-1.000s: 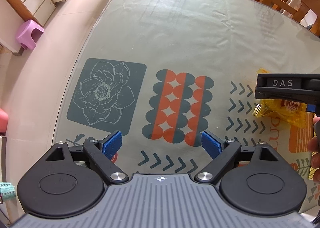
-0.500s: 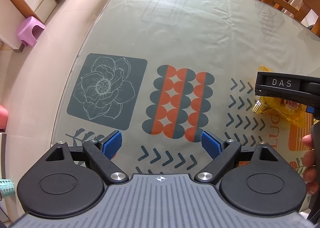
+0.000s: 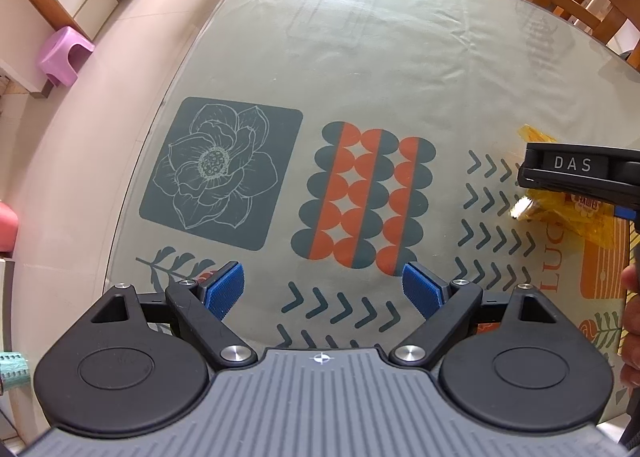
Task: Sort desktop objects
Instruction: 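Close the right tool on the second yellow bread packet and lift it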
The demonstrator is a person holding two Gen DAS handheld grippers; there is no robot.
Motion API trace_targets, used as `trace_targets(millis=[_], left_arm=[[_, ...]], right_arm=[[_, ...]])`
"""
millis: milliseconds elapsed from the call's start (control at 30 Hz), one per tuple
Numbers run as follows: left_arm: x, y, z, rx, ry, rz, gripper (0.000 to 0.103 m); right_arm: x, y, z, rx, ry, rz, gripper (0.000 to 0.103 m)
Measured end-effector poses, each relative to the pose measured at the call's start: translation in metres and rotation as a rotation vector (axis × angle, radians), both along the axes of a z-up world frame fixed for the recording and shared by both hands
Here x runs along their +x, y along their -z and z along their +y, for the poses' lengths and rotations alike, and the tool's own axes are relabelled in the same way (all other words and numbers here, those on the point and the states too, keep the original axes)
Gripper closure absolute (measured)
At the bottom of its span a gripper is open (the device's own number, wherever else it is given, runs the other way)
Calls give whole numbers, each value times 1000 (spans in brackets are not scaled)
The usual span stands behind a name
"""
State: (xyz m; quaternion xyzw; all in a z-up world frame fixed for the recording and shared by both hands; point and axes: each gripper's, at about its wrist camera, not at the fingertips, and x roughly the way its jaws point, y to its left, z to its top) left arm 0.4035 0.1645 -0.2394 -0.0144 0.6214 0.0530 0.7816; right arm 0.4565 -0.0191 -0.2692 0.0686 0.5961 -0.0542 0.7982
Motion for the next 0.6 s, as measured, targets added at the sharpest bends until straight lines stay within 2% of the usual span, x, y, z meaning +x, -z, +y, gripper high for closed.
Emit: trace_targets(millis=[167,600], left_arm=[[-1,-2,-1,0,2,-4,0],[-12,-14,-4,3,-7,-7,0]], right_arm=[[-1,-6,2,2,-25,-13,32],[-23,-33,-1,54,-30,-15,36]])
